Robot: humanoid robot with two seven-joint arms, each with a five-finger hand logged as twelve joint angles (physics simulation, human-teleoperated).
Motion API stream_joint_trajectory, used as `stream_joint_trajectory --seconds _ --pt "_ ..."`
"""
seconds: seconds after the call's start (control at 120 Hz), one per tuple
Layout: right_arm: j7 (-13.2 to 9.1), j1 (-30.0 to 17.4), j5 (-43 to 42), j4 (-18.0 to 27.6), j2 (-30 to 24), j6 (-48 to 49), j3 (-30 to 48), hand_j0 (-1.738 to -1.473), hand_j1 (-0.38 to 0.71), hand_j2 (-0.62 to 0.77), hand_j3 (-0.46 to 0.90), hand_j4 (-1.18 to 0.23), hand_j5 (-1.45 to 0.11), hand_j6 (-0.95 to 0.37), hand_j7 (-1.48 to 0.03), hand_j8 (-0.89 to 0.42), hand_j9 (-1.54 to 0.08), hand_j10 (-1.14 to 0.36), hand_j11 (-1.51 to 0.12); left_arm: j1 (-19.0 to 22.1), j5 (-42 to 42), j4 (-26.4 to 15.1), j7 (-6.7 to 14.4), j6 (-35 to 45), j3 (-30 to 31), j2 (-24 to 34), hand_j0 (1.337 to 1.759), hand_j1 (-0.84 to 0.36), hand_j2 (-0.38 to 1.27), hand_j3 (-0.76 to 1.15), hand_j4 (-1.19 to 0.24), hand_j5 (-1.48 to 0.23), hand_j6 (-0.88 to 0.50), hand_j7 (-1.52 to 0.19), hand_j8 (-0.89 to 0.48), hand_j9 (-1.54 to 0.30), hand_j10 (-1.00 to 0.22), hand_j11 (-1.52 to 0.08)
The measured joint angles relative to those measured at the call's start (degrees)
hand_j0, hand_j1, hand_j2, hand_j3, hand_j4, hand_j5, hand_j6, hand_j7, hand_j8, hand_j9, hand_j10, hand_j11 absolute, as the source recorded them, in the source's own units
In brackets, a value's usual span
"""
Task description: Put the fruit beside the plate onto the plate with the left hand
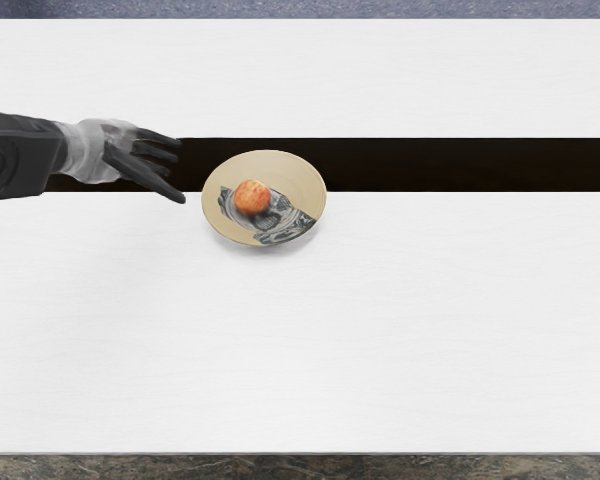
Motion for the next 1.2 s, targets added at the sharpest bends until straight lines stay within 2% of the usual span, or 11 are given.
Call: stream_joint_trajectory --seconds 0.042,0.175,0.242,0.358,0.517,0.667,0.942,1.083,1.2 --pt "0.0 0.0 0.0 0.0 0.0 0.0 0.0 -1.658 -0.31 -0.01 0.00 -0.04 -0.05 -0.04 -0.05 -0.04 -0.05 -0.03 -0.05 2.7 0.1 -0.2 0.0 -3.9 -3.3 0.0 1.658 0.05 0.05 0.00 -0.25 -0.33 -0.25 -0.33 -0.25 -0.33 -0.25 -0.33" --pt "0.0 0.0 0.0 0.0 0.0 0.0 0.0 -1.658 -0.31 -0.01 0.00 -0.04 -0.05 -0.04 -0.05 -0.04 -0.05 -0.04 -0.05 5.5 0.2 -0.5 0.0 -12.8 -8.7 1.5 1.658 0.05 0.05 0.00 -0.25 -0.33 -0.25 -0.33 -0.25 -0.33 -0.25 -0.33" --pt "0.0 0.0 0.0 0.0 0.0 0.0 0.0 -1.658 -0.31 -0.01 0.00 -0.04 -0.05 -0.04 -0.05 -0.04 -0.05 -0.03 -0.05 10.2 0.2 -0.6 0.0 -17.9 -11.9 4.0 1.658 0.05 0.05 0.00 -0.25 -0.33 -0.25 -0.33 -0.25 -0.33 -0.25 -0.33" --pt "0.0 0.0 0.0 0.0 0.0 0.0 0.0 -1.658 -0.31 -0.01 0.00 -0.04 -0.05 -0.04 -0.05 -0.04 -0.05 -0.03 -0.05 16.0 0.3 -0.4 0.0 -27.0 -18.3 7.0 1.658 0.05 0.05 0.00 -0.25 -0.32 -0.25 -0.32 -0.25 -0.32 -0.25 -0.32" --pt "0.0 0.0 0.0 0.0 0.0 0.0 0.0 -1.658 -0.31 -0.01 0.00 -0.04 -0.05 -0.04 -0.05 -0.04 -0.05 -0.04 -0.05 16.6 0.3 0.2 0.0 -33.8 -22.9 7.1 1.658 0.05 0.05 0.00 -0.25 -0.32 -0.25 -0.32 -0.25 -0.32 -0.25 -0.32" --pt "0.0 0.0 0.0 0.0 0.0 0.0 0.0 -1.658 -0.31 -0.01 0.00 -0.04 -0.05 -0.04 -0.05 -0.04 -0.05 -0.04 -0.05 22.9 0.3 0.6 0.0 -39.6 -28.1 8.7 1.658 0.05 0.05 0.00 -0.25 -0.32 -0.25 -0.32 -0.25 -0.32 -0.25 -0.32" --pt "0.0 0.0 0.0 0.0 0.0 0.0 0.0 -1.658 -0.31 -0.01 0.00 -0.03 -0.05 -0.04 -0.05 -0.03 -0.05 -0.03 -0.05 26.4 0.2 2.6 0.0 -43.1 -32.2 9.0 1.658 0.05 0.05 0.00 -0.25 -0.32 -0.25 -0.32 -0.25 -0.32 -0.25 -0.32" --pt "0.0 0.0 0.0 0.0 0.0 0.0 0.0 -1.658 -0.31 -0.01 0.00 -0.04 -0.05 -0.04 -0.05 -0.04 -0.05 -0.03 -0.05 28.4 -0.3 5.5 0.0 -43.3 -32.6 9.1 1.658 0.05 0.05 0.00 -0.25 -0.32 -0.25 -0.32 -0.25 -0.32 -0.25 -0.32" --pt "0.0 0.0 0.0 0.0 0.0 0.0 0.1 -1.658 -0.31 -0.01 0.00 -0.04 -0.05 -0.04 -0.05 -0.04 -0.05 -0.03 -0.05 29.7 -4.7 10.3 0.0 -43.4 -33.0 9.0 1.658 0.05 0.05 0.00 -0.25 -0.32 -0.25 -0.32 -0.25 -0.32 -0.25 -0.32"
